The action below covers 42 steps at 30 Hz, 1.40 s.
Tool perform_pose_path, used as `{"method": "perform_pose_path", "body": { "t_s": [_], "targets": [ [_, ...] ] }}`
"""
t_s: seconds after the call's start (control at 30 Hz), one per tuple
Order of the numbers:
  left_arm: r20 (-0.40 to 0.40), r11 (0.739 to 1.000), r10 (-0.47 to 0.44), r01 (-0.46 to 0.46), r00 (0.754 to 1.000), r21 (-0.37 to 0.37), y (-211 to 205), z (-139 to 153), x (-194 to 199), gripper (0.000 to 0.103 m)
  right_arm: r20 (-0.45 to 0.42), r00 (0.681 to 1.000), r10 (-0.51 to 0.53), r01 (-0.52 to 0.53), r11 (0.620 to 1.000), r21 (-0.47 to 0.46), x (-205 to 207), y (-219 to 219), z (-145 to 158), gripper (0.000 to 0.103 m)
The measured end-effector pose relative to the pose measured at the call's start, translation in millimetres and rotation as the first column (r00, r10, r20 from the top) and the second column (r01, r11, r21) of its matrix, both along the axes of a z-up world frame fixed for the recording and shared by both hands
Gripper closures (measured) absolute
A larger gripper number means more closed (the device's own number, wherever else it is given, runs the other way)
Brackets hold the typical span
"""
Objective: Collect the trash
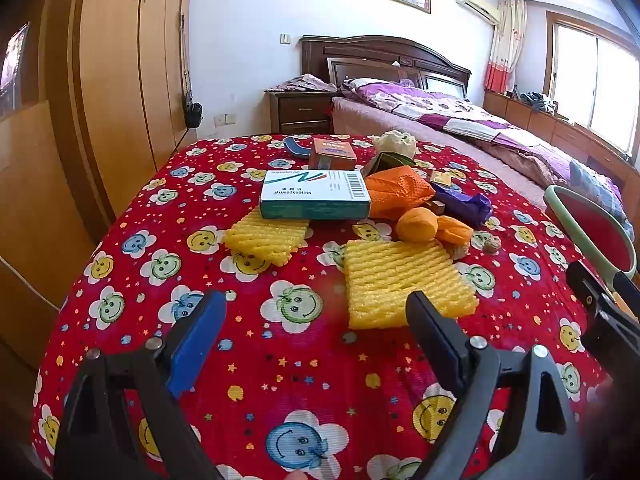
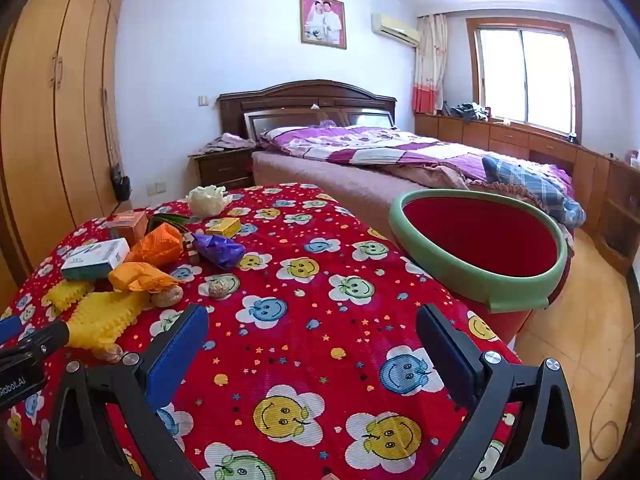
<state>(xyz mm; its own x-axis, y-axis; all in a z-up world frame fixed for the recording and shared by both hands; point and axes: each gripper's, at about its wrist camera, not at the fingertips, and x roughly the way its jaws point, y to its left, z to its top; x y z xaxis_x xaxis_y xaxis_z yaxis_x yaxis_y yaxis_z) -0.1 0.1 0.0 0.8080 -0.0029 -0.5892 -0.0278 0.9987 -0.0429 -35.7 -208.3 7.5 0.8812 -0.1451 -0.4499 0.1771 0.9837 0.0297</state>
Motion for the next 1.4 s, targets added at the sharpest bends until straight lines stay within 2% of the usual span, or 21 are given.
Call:
{"method": "perform_pose_path", "body": {
  "t_s": [1.4],
  "targets": [
    [-0.007, 1.000, 0.000, 0.000, 1.000, 0.004, 0.0, 0.0, 0.3, 0.012, 0.007, 1.000, -0.001, 0.001, 1.000, 0.005, -1.0, 0.0, 0.9, 0.000]
  ]
}}
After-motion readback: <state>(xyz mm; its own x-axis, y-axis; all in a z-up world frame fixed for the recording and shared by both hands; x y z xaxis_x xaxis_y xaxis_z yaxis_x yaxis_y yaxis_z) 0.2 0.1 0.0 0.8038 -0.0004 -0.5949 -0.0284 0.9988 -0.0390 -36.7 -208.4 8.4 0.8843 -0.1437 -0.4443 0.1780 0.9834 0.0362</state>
